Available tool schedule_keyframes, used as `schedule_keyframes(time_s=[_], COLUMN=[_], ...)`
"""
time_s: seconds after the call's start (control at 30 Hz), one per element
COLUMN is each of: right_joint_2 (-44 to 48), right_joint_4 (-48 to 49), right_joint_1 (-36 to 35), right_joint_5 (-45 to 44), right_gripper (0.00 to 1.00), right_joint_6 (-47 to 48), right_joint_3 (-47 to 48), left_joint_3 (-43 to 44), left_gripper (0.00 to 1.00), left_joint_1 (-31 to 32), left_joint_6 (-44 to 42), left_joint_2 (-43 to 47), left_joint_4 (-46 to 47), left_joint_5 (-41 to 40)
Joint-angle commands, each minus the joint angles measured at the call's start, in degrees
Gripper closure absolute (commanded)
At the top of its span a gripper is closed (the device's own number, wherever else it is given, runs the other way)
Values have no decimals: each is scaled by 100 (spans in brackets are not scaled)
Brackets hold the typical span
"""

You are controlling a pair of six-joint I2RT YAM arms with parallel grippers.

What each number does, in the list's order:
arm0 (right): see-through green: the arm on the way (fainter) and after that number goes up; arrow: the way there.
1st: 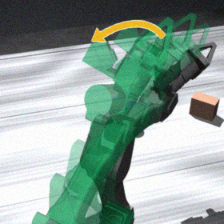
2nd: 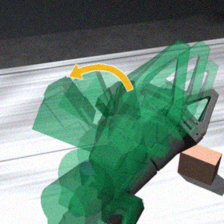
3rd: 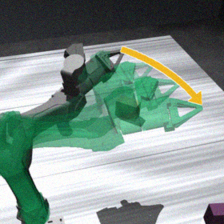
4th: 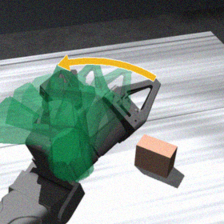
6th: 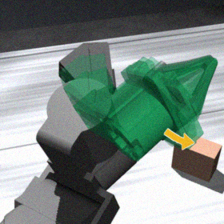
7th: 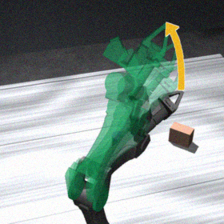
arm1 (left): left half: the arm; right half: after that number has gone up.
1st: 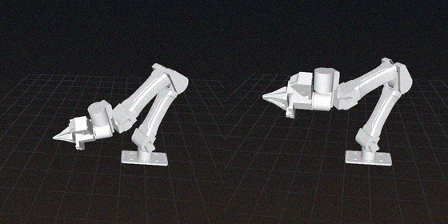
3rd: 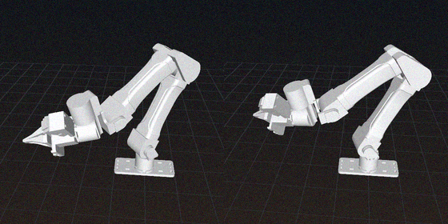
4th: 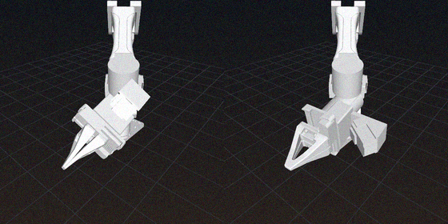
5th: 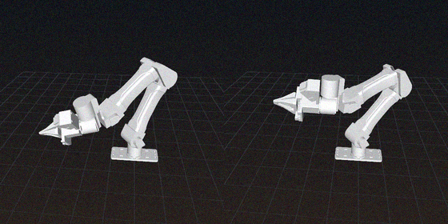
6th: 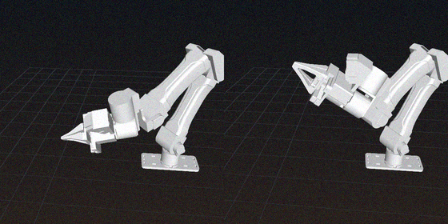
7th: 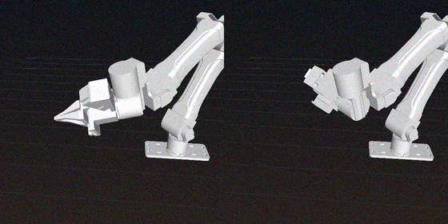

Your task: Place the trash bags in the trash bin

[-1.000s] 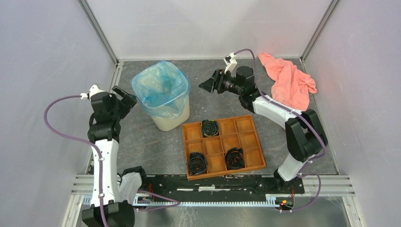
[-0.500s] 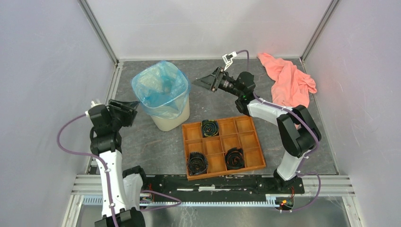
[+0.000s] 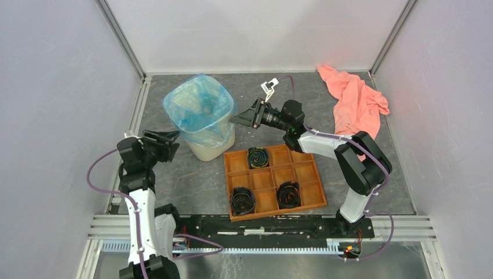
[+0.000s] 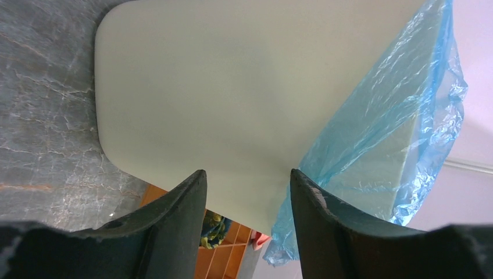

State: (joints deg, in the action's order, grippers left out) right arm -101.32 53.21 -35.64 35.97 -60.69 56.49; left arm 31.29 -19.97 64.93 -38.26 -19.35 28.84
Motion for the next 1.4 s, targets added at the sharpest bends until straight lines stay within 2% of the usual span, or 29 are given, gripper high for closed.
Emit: schedule_keyframes(time_s=[0.0,0.07,0.1,0.23,0.37,0.47,0.57,0.77,0.87,0.97,1.03,1.2,1.33,1.37], right_joint_2=[244,244,240,220,212,194,136,-31,-76,-98,-105,-151,-170,-175], right_joint_4=[100,20,-37,-163,-255,-355,-509,-471,-419,-403,-415,-435,-399,-391], right_joint_1=[-16,-20,-25,6,47,86,123,157,162,157,160,156,161,155], right_joint_5=[-195,-249,-287,-393,-524,-546,-582,-491,-460,-450,-441,-397,-389,-389], right_gripper=[50,51,54,72,90,98,100,100,100,100,100,100,99,100], right_joint_6=[269,338,383,497,566,662,771,719,668,662,671,690,655,653], right_joint_3=[-101,-103,-117,-86,-56,31,173,380,442,486,518,613,618,608], left_joint_3=[23,67,76,211,633,964,1122,1300,1286,1150,1214,1732,1911,1916], left_gripper=[40,37,36,37,38,24,23,35,38,37,30,17,24,28], left_joint_1=[-35,-39,-34,-34,-39,-38,-90,-647,-965,-1101,-1187,-1263,-1252,-1235], left_joint_6=[21,-29,-38,-142,-663,-1008,-1122,-1200,-1092,-748,-631,-949,-936,-854], left_joint_2=[50,49,39,38,120,45,-135,-482,-792,-1073,-1173,-1443,-1869,-1988], left_joint_4=[516,475,476,322,-333,-632,-592,-309,158,1103,1500,1457,1632,1770], left_joint_5=[468,421,421,413,-148,-454,-174,422,971,1449,1518,1029,1120,1224])
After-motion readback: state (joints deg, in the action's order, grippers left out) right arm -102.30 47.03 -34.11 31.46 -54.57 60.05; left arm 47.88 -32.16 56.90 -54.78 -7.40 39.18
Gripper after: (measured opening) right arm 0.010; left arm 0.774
